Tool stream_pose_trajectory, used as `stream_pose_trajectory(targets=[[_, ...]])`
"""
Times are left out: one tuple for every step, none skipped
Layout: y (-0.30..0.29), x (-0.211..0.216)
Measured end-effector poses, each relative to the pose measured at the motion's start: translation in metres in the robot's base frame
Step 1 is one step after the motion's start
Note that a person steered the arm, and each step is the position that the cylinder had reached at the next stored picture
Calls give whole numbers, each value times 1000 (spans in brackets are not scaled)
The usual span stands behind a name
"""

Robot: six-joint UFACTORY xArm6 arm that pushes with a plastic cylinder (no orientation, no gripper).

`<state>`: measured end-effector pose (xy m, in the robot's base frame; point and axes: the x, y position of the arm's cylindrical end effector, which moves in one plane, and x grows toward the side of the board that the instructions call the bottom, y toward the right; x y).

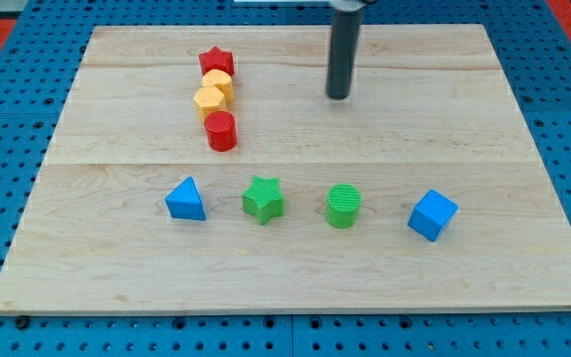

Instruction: Separate the yellow heart and red star

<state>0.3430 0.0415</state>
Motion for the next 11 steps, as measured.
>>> stream_pose_trajectory(targets=[[-20,14],[-65,11],[-142,17],[-203,25],[-200,20],[-188,6],[-192,-24],[-198,-29],[-126,-53],[-46,-56],[-79,-70]])
